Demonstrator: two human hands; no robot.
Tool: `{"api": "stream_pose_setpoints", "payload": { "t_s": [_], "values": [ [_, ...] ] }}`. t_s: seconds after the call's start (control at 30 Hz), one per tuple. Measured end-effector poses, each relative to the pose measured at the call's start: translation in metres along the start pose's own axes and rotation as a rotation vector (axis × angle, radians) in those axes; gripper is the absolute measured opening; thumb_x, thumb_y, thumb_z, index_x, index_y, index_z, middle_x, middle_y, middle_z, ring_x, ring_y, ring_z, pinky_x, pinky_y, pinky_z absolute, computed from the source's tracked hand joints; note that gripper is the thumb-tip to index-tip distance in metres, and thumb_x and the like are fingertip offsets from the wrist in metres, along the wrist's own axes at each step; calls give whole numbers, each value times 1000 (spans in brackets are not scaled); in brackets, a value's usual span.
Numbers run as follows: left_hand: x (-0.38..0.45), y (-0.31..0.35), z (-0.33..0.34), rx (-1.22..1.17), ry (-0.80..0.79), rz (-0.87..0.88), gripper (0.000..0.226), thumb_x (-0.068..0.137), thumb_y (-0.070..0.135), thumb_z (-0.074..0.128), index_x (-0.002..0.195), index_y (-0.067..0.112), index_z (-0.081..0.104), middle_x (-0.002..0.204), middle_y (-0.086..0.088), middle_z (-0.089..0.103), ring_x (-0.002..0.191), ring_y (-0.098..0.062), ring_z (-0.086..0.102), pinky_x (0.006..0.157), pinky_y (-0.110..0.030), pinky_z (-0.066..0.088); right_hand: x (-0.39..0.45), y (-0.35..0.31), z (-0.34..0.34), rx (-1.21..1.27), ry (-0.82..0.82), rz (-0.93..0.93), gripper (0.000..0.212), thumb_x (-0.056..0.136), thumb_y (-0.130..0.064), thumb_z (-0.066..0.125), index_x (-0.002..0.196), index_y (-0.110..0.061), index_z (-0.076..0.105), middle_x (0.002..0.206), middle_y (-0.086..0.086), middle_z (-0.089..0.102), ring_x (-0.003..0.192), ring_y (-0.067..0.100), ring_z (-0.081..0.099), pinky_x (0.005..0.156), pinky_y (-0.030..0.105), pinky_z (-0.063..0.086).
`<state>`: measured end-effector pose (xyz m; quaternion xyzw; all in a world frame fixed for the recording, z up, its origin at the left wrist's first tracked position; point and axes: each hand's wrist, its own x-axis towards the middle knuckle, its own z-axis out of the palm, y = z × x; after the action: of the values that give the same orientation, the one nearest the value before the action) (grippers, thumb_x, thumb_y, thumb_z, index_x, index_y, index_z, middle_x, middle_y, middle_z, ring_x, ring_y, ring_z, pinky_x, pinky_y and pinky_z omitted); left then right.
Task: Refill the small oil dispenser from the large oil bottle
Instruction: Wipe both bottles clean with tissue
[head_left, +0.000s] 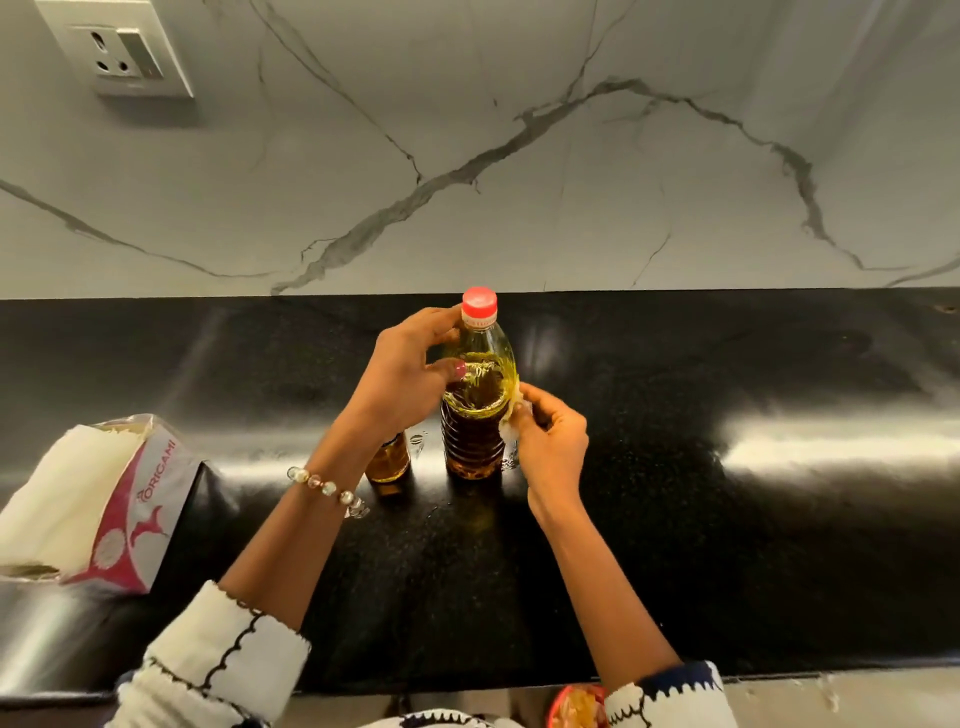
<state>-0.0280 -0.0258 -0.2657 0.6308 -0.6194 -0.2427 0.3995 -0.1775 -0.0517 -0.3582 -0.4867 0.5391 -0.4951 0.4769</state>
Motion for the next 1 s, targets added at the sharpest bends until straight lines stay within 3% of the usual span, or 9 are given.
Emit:
{"api": "stream_pose_setpoints", "payload": {
  "t_s": [0.1,0.17,0.23,0.43,0.57,0.7,0.8,0.9,1.0],
  "values": [
    [-1,-4,9,-65,-5,-37,58,91,-2,58,142,21,45,131,2,58,124,-11,50,100,-27,44,1,5,5,-69,31,33,21,91,-13,61,107,-19,73,101,-3,71,93,6,67,86,37,57],
    [-2,-6,15,-132,-15,-54,56,92,7,60,142,25,44,130,3,59,124,-13,52,103,-35,47,-1,-5,5,-68,59,5,21,91,-12,62,107,-18,73,99,-5,72,91,4,67,85,33,58],
    [-5,-6,21,-133,23,-37,53,89,20,67,138,27,48,125,4,62,117,-13,57,100,-42,50,-5,-23,4,-72,87,-104,20,91,-13,63,108,-17,72,100,-9,70,92,3,67,85,28,57],
    [-1,2,36,-27,208,-7,55,79,35,75,127,18,53,115,0,65,106,-14,61,93,-36,52,-13,-55,9,-73,109,-460,26,90,2,58,111,-7,70,105,-2,68,99,5,64,87,16,52],
    [3,2,31,-12,168,4,47,80,27,76,121,18,55,111,1,65,100,-11,61,88,-27,51,-3,-34,4,-60,100,-423,24,90,-2,61,110,-8,70,104,-2,69,97,4,65,86,19,53],
    [3,1,31,-68,175,18,45,81,24,75,121,19,55,109,3,65,99,-10,62,86,-26,52,-4,15,1,-179,62,-168,28,87,-1,62,111,-12,71,99,-3,72,90,5,67,84,31,57],
    [4,-2,35,-57,201,28,42,81,26,74,118,21,55,106,3,66,97,-11,63,86,-30,54,-10,36,3,-275,4,-37,27,88,-3,62,113,-10,69,99,3,74,82,5,66,75,23,57],
    [7,-3,37,-82,251,8,39,81,26,74,115,23,56,103,3,66,95,-12,64,85,-33,55,-16,31,5,-297,25,-26,25,90,-1,58,109,-10,71,89,0,73,72,5,64,64,18,52],
    [11,-3,37,-112,294,-19,38,81,23,74,114,22,56,99,6,65,93,-11,64,84,-31,55,-25,11,12,-218,79,-101,29,93,-4,55,117,-13,68,97,-8,70,88,7,67,80,25,56]
  ]
}}
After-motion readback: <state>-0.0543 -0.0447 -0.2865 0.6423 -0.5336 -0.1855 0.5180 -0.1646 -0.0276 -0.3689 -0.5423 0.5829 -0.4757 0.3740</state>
